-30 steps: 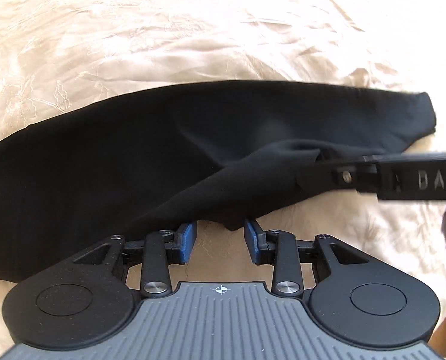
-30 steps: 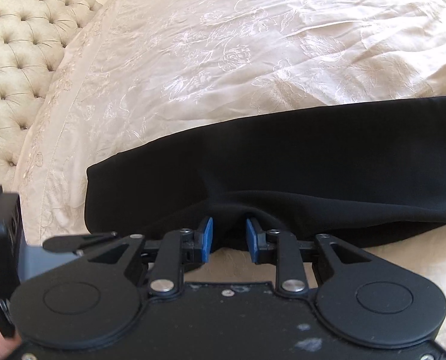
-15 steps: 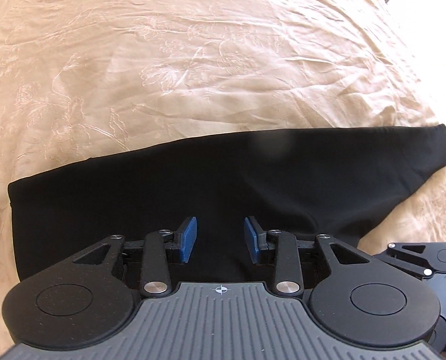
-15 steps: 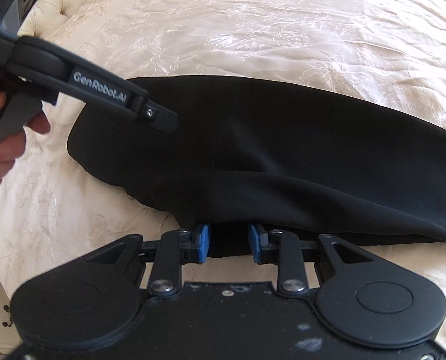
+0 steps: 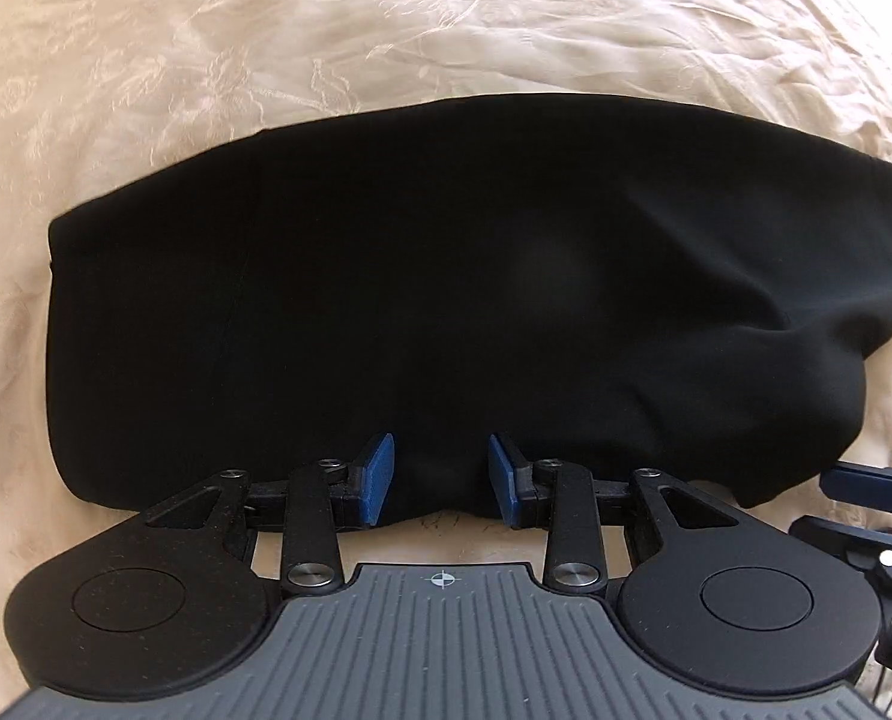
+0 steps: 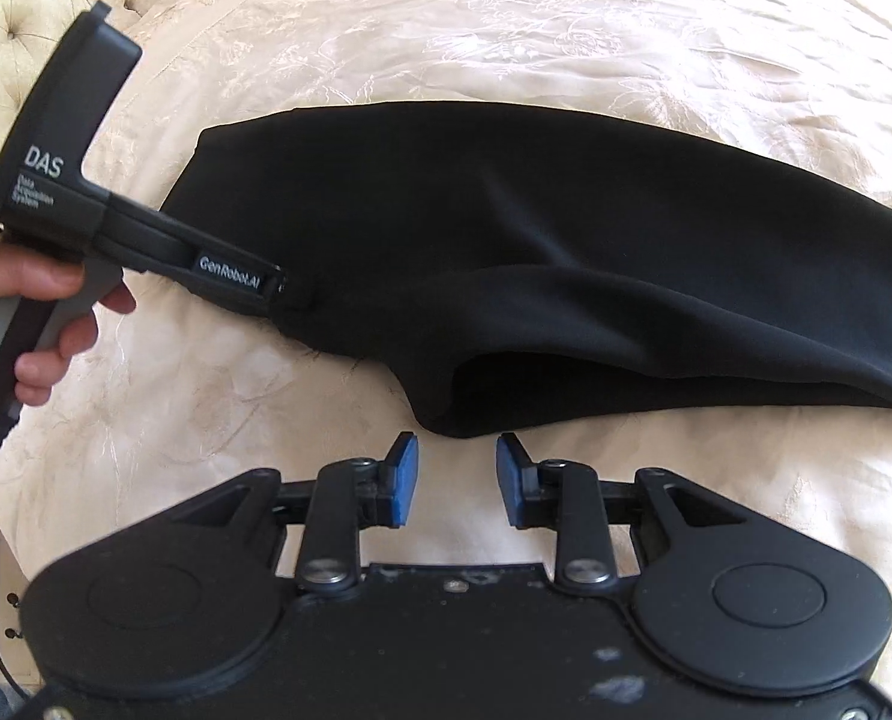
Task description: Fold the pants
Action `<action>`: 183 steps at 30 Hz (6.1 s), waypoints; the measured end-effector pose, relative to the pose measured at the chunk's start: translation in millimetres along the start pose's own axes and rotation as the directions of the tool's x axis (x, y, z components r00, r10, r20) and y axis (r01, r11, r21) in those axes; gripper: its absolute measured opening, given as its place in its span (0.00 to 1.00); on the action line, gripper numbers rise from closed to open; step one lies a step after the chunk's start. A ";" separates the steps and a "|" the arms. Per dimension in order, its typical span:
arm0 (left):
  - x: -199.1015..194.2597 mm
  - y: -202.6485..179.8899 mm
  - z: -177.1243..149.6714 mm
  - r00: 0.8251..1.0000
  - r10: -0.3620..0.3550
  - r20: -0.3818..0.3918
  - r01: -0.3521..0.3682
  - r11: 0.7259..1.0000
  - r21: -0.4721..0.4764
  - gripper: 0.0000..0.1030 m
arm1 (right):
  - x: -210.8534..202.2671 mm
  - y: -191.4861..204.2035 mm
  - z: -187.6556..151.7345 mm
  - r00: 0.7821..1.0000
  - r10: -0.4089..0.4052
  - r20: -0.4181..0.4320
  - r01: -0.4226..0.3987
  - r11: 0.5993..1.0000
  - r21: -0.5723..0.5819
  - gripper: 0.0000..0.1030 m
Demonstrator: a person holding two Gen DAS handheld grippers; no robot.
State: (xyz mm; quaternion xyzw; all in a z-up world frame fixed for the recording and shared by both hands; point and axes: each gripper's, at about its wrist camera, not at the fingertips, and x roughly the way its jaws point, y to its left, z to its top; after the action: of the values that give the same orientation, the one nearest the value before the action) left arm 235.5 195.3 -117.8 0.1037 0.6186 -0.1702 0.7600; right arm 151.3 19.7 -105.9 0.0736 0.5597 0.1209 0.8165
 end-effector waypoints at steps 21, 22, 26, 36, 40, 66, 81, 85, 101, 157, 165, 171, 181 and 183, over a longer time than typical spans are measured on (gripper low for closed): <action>-13.0 44.6 12.3 1.000 0.012 -0.007 -0.011 0.994 0.104 0.33 | -4.5 -12.0 5.0 0.992 0.063 -0.108 -0.034 0.967 0.253 0.18; -13.4 46.9 12.2 1.000 0.005 -0.009 -0.004 0.995 0.103 0.33 | -17.4 -10.3 5.4 0.995 0.047 -0.088 -0.026 0.975 0.222 0.18; -12.9 50.6 16.9 1.000 -0.019 -0.017 0.020 0.994 0.106 0.33 | -54.2 -10.6 16.0 0.995 -0.023 0.092 0.006 0.983 0.182 0.18; -44.0 32.2 31.4 0.999 0.002 0.046 -0.005 0.998 0.065 0.33 | 30.8 -29.2 7.3 0.988 -0.121 -0.094 0.139 0.965 0.222 0.08; -64.5 -4.5 29.4 0.992 -0.060 0.112 0.051 0.996 0.075 0.33 | -1.4 -33.1 6.8 0.995 -0.100 -0.029 0.104 0.962 0.254 0.10; -11.4 -97.3 0.7 0.995 0.063 0.072 -0.065 0.998 0.019 0.35 | -129.1 -250.9 -59.4 0.921 -0.387 0.043 0.290 0.755 0.588 0.23; -32.7 -277.6 46.9 0.981 -0.011 0.195 0.001 0.999 0.049 0.35 | -192.0 -468.9 -65.1 0.869 -0.486 0.089 0.372 0.762 0.529 0.27; -12.6 -324.6 72.1 0.980 -0.028 0.195 0.007 0.994 0.109 0.35 | -195.0 -489.9 -62.7 0.885 -0.453 0.108 0.343 0.792 0.505 0.29; 61.5 -347.4 122.9 0.994 0.052 0.100 -0.059 0.996 0.072 0.35 | -158.3 -522.5 -42.0 0.957 -0.275 0.092 0.217 0.891 0.398 0.09; 58.1 -449.4 123.7 0.986 -0.102 0.132 0.067 0.967 0.246 0.37 | -173.3 -586.4 -62.2 0.972 -0.034 0.232 -0.122 0.771 0.625 0.09; 84.5 -420.0 149.1 0.996 -0.009 0.087 0.000 0.995 0.104 0.37 | -203.3 -550.6 -36.1 0.961 -0.075 0.267 -0.090 0.825 0.557 0.08; 69.1 -410.6 152.5 0.993 -0.019 0.115 0.005 0.993 0.122 0.37 | -218.9 -508.3 -11.8 0.953 -0.127 0.275 -0.022 0.876 0.482 0.08; 21.1 -326.7 111.9 0.986 0.015 0.164 -0.007 0.999 -0.051 0.37 | -239.9 -391.8 33.8 0.935 -0.091 0.342 -0.019 0.953 0.304 0.08; 15.4 -305.9 100.1 0.986 0.025 0.165 -0.012 0.997 -0.078 0.37 | -235.9 -360.8 42.0 0.934 -0.063 0.352 -0.029 0.968 0.249 0.08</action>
State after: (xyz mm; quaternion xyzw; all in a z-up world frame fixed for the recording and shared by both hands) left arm 210.4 -125.2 -95.4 0.0657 0.5582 -0.1472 0.8139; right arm 150.7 -392.0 28.5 0.1919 0.4135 0.0268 0.8896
